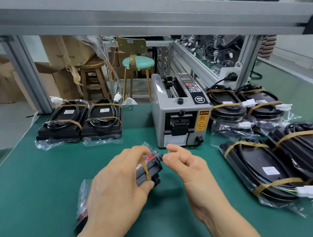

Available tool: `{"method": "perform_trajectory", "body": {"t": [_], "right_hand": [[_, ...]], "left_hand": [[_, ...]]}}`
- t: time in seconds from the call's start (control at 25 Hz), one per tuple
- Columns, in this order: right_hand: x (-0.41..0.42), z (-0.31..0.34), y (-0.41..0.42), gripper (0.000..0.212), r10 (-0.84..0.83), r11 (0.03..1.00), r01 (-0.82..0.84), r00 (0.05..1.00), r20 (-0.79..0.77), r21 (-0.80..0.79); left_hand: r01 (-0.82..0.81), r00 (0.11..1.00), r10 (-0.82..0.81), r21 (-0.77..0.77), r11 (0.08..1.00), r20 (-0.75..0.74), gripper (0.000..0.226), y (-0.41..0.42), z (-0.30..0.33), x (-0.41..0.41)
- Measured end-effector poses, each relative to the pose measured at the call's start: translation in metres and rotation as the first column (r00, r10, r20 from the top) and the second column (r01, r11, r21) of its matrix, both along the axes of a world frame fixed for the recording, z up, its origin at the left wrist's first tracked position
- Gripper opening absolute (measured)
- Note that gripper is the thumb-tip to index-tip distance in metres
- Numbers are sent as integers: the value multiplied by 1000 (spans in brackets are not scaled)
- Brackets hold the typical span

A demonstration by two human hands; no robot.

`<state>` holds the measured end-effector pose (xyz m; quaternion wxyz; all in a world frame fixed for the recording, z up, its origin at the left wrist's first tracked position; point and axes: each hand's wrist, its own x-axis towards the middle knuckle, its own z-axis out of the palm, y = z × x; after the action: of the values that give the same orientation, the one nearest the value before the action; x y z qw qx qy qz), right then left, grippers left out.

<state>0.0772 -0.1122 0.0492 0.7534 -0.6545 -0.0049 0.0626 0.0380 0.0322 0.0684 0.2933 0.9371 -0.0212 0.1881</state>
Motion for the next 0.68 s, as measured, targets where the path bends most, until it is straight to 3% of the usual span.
{"method": "perform_trajectory", "body": {"t": [0.36, 0.68], "right_hand": [[0, -5, 11, 22, -91, 995, 92, 995, 31, -38], [1, -7, 17, 22, -208, 972, 218, 972, 111, -89]], "left_hand": [[-27, 1000, 27, -8, 1000, -12, 47, -2, -1, 0], [75, 996, -77, 62, 995, 39, 47, 1, 3, 0]]}}
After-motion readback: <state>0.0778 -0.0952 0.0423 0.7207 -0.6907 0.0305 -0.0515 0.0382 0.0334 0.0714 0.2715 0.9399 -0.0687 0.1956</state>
